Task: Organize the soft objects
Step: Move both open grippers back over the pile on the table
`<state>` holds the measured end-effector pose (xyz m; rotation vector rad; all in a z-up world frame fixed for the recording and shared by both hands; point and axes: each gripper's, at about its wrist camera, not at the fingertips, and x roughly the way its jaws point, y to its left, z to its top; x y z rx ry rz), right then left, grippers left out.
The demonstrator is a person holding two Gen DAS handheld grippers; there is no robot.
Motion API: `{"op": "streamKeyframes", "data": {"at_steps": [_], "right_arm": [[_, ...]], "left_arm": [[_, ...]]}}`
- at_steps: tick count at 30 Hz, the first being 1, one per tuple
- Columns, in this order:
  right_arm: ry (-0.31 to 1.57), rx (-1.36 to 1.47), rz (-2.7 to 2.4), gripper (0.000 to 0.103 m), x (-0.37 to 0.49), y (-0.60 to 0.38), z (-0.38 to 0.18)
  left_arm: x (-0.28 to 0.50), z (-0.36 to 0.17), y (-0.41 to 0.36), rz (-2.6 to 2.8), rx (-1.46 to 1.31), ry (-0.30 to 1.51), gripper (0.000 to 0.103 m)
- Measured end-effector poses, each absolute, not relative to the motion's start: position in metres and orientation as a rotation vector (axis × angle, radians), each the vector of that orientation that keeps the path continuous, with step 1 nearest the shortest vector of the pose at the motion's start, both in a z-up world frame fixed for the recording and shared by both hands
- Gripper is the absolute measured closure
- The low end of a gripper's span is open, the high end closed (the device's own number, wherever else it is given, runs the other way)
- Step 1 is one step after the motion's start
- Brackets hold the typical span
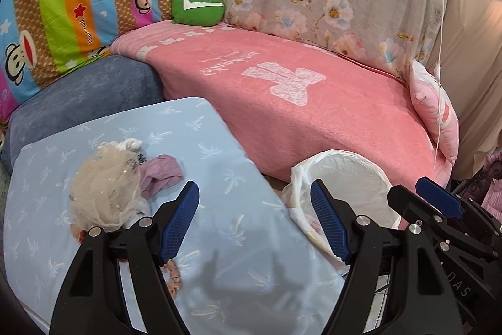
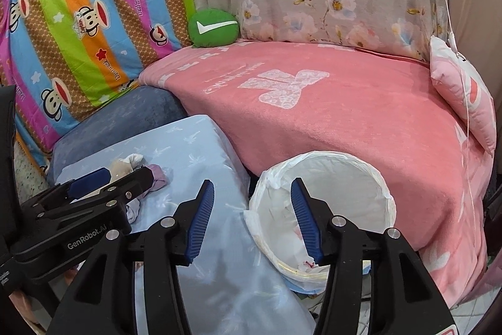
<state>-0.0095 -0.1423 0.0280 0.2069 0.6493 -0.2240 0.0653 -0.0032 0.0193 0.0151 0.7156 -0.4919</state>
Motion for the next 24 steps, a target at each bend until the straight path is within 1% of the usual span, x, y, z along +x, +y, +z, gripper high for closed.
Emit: {"op": "streamKeyframes", "data": {"at_steps": [5, 10, 16, 20, 24], "right_arm": [[0.665, 0.185, -0.196, 0.052, -0.006, -0.124, 0.027], [0.681, 0.161, -0.168, 0.051, -0.001, -0.105, 0.024], [0.703, 0.14, -0.13, 0.051, 0.006, -0.083, 0.019], [0.715, 0.124, -0.105, 0.047, 0.009, -0.067, 0.016], [0.733, 0.111, -0.078, 0.047, 0.013, -0.051, 0.009]], "left_arm": [[0.066, 0.016, 0.016, -0.458, -0.004, 0.72, 0.032], [0.066, 0.009, 0.038, -0.42, -0.025, 0.731, 0.028], [0.067, 0.002, 0.064, -0.375, -0.046, 0.747, 0.026], [0.067, -0.004, 0.081, -0.337, -0.051, 0.754, 0.024], [0.067, -0.012, 0.1, -0.301, -0.058, 0.769, 0.022]]}}
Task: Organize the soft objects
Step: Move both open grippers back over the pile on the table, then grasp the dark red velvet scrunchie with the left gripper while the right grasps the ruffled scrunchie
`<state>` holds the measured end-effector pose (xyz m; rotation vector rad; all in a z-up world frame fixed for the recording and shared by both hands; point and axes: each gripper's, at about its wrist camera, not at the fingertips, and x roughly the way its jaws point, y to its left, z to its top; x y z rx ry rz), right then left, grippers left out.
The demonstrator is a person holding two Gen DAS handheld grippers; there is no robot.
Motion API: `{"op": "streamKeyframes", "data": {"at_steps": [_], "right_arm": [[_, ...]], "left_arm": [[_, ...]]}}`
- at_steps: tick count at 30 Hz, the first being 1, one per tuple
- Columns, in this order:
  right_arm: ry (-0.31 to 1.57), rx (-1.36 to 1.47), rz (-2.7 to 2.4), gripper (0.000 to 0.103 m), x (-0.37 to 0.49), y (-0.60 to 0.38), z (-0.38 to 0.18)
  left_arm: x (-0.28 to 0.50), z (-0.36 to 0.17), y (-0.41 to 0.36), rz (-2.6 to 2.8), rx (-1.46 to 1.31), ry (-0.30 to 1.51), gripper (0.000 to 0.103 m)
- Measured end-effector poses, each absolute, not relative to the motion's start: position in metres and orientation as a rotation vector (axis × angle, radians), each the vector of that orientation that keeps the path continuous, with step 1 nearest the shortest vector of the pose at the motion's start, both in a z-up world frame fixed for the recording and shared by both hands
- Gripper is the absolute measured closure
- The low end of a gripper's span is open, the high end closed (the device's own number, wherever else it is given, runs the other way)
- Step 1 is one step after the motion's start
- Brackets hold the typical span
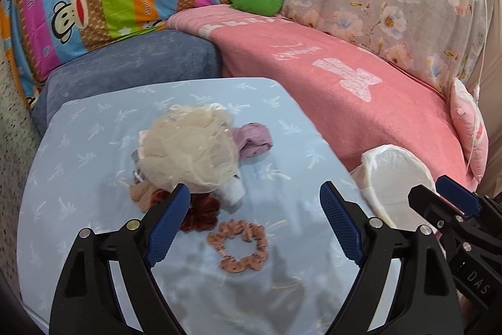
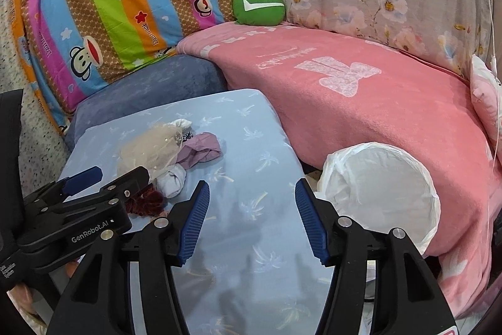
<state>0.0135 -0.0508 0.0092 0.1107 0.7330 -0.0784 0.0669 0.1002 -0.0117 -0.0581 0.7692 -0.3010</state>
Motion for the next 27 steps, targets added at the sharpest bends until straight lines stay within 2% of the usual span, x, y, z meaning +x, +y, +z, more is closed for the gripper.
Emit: {"op": "streamKeyframes", "data": {"at_steps": [17, 27], "right_arm": [[0.861, 0.083, 0.012, 0.047, 0.044, 0.001, -0.05], [0.948, 0.06, 0.042, 0.047, 0.07, 0.026, -0.088]], "left_arm": [[0.079, -0.054, 0.165, -0.158, -0.092, 0.87, 0.021], [0.098, -0.087, 0.178, -0.117, -0.103, 0.945, 0.021]]}}
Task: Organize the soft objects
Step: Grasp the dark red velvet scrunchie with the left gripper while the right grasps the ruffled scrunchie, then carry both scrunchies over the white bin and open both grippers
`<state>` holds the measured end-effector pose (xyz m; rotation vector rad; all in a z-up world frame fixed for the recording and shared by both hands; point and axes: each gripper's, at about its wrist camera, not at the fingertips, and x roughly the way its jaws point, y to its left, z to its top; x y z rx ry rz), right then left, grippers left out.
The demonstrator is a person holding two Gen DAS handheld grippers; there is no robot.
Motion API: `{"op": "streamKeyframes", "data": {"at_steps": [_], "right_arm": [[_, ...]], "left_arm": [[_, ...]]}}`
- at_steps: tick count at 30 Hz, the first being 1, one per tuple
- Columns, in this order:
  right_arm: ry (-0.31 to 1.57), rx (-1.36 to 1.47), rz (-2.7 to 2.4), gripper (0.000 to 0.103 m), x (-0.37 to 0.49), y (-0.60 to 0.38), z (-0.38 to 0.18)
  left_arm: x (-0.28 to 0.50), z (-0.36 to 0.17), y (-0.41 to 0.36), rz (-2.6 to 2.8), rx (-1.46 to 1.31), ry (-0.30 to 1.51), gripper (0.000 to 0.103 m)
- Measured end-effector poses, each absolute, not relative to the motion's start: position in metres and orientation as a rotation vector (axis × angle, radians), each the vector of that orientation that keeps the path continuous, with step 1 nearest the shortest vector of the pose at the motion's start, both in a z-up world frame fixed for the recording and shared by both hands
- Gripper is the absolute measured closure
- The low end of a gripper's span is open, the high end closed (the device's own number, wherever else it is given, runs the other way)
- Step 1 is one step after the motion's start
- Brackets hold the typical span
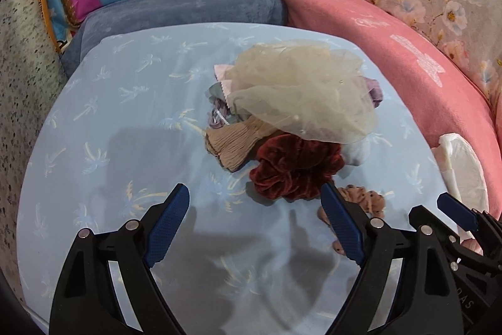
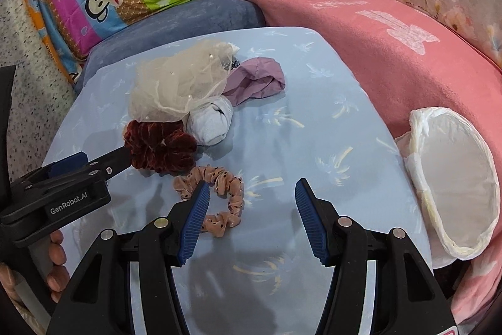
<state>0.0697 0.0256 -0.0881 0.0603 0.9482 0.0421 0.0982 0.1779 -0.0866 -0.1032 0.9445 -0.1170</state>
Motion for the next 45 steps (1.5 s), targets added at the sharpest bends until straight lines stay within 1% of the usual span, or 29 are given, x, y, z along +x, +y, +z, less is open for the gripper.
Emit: {"op": "streamKeyframes", "data": {"at_steps": [7, 9, 11, 13, 14, 16, 17, 18, 19, 20, 22, 23, 25, 32, 45], "right_arm": [[0.998, 0.048, 0.051, 0.047, 0.084, 0.035, -0.109], [1.007, 0.046, 0.051, 0.048, 0.088, 0.037, -0.113], [1.015, 0.044, 0.05, 0.049, 0.089, 0.038, -0.116], [1.026, 0.041, 0.051, 0.054, 0.092, 0.04, -0.121], [1.036, 0.039, 0.052, 0.058, 0.093, 0.04, -0.124], [1.047, 0.036, 0.051, 0.063, 0.096, 0.04, -0.129], [1.055, 0.033, 0.048, 0.067, 0.096, 0.04, -0.131], [1.065, 0.03, 0.045, 0.073, 0.097, 0.04, -0.135], [1.072, 0.033, 0.045, 0.076, 0.097, 0.039, -0.137], [1.066, 0.036, 0.043, 0.079, 0.097, 0.038, -0.138], [1.065, 0.029, 0.039, 0.084, 0.096, 0.038, -0.138], [1.067, 0.03, 0.039, 0.092, 0.096, 0.037, -0.138], [1.068, 0.048, 0.035, 0.094, 0.095, 0.034, -0.137], [0.995, 0.08, 0.014, 0.095, 0.081, 0.015, -0.108], [0.772, 0.151, -0.052, 0.096, 0.042, -0.042, -0.016]], "left_arm": [[0.114, -0.103, 0.175, -0.118, -0.084, 0.964, 0.022], [0.117, -0.106, 0.174, -0.123, -0.085, 0.967, 0.023], [0.12, -0.108, 0.171, -0.129, -0.085, 0.969, 0.029], [0.123, -0.11, 0.17, -0.143, -0.089, 0.979, 0.036], [0.124, -0.112, 0.17, -0.151, -0.091, 0.982, 0.039], [0.124, -0.112, 0.168, -0.165, -0.096, 0.986, 0.048], [0.124, -0.113, 0.168, -0.17, -0.099, 0.985, 0.051], [0.124, -0.112, 0.168, -0.181, -0.102, 0.985, 0.057], [0.124, -0.112, 0.167, -0.193, -0.107, 0.987, 0.064], [0.123, -0.112, 0.167, -0.202, -0.111, 0.99, 0.067], [0.123, -0.11, 0.165, -0.21, -0.111, 0.988, 0.079], [0.122, -0.109, 0.164, -0.212, -0.11, 0.986, 0.08], [0.12, -0.105, 0.162, -0.217, -0.108, 0.978, 0.085], [0.107, -0.086, 0.153, -0.241, -0.113, 0.946, 0.087], [0.075, -0.023, 0.098, -0.361, -0.065, 0.815, 0.088]]}}
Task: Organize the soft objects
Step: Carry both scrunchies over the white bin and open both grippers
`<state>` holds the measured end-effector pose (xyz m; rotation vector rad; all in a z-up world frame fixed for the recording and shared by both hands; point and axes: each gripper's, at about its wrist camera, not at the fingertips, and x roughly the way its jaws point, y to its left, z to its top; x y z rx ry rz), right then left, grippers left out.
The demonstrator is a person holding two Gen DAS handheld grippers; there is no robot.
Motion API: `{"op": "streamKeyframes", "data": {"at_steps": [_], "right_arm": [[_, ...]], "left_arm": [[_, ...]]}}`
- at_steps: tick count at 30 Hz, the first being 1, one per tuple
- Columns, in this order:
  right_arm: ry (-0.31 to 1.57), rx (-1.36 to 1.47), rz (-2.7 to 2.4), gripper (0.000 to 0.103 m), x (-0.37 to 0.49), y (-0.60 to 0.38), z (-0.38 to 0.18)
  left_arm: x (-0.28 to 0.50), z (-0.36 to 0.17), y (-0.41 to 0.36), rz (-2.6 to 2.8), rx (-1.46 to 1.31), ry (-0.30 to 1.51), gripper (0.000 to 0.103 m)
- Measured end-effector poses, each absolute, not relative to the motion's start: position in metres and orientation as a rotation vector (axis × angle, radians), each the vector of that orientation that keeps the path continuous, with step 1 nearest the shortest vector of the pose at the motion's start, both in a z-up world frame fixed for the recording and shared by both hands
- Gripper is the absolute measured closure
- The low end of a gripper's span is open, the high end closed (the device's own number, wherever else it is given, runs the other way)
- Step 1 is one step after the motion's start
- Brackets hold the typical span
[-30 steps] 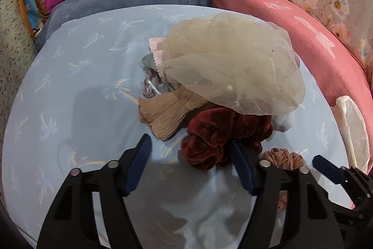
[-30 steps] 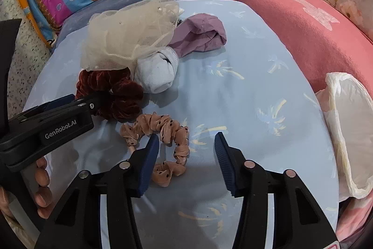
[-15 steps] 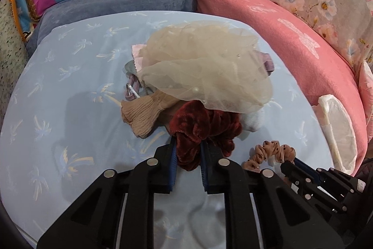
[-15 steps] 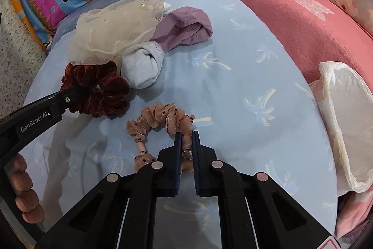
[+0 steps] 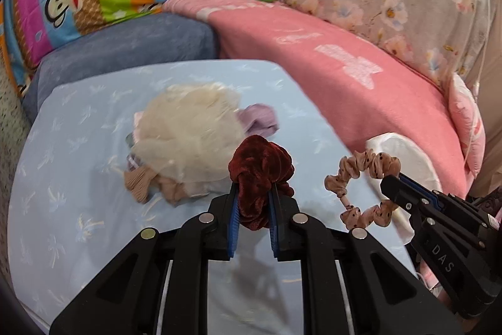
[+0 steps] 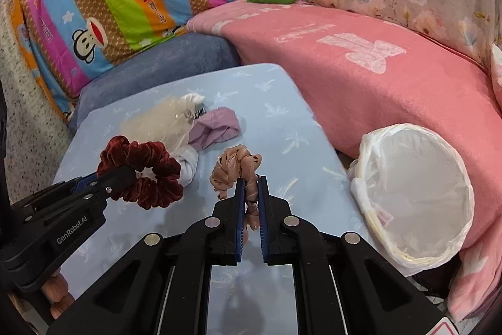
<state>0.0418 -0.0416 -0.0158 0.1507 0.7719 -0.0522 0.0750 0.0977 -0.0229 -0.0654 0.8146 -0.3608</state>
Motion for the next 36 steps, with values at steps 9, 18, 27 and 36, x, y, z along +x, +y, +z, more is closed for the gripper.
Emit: {"op": "streamKeyframes", "data": {"at_steps": [9, 18, 27, 36], "right_arm": [[0.622, 0.206, -0.138, 0.096, 0.01, -0.102, 0.039], [0.519, 0.251, -0.229, 0.096, -0.018, -0.162, 0.07], [0.484, 0.286, -0.293, 0.096, -0.036, -0.203, 0.076], [0.485, 0.311, -0.345, 0.096, -0.041, -0.227, 0.069]], "left_arm": [[0.062, 0.024, 0.04, -0.482, -0.013, 0.706, 0.088], [0.049, 0.051, -0.019, -0.592, 0.044, 0.633, 0.088], [0.041, 0.06, -0.06, -0.656, 0.095, 0.61, 0.088], [0.041, 0.059, -0.09, -0.703, 0.132, 0.612, 0.087]]}}
